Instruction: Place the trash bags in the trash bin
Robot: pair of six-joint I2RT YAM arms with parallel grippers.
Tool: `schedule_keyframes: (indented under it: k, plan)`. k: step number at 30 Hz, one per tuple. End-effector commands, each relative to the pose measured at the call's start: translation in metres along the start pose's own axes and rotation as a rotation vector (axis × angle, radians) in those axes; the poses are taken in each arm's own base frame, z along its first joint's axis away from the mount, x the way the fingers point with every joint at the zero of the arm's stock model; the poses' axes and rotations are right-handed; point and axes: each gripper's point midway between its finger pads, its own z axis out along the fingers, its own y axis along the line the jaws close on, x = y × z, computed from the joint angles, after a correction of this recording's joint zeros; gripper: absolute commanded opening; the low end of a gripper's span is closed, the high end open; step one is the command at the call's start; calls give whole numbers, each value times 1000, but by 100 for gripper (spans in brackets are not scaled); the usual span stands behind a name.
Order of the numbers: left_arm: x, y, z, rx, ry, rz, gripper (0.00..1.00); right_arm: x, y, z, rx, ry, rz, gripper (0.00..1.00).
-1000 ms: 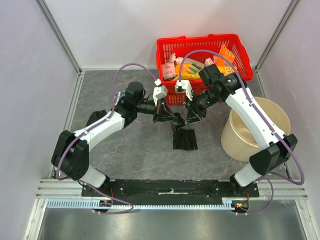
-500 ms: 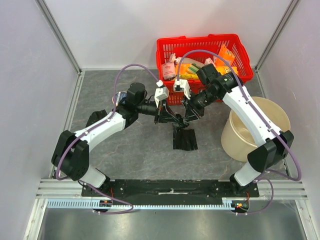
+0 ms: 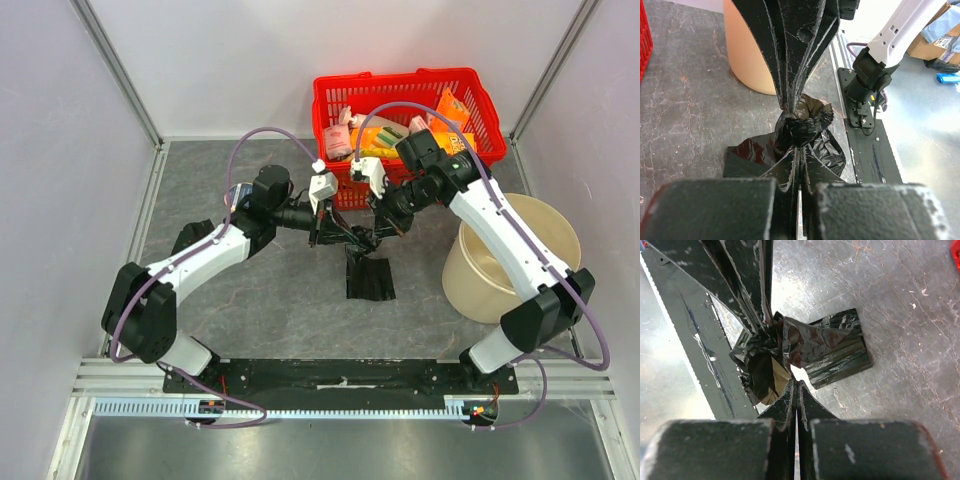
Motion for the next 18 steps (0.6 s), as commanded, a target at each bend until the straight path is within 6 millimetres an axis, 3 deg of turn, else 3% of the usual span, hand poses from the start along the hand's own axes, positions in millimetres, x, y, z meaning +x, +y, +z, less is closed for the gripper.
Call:
schedule_keyframes:
  k: [1, 7, 18]
  plan:
    - [-31, -11, -11, -2, -37, 90, 2, 2, -16, -19, 168, -17, -8, 0]
    - [-36, -12, -13, -13, -41, 95, 6, 6, -20, -21, 204, -8, -4, 0]
    - [-40, -5, -25, -51, -25, 112, 6, 11, -41, -38, 354, 15, 5, 0]
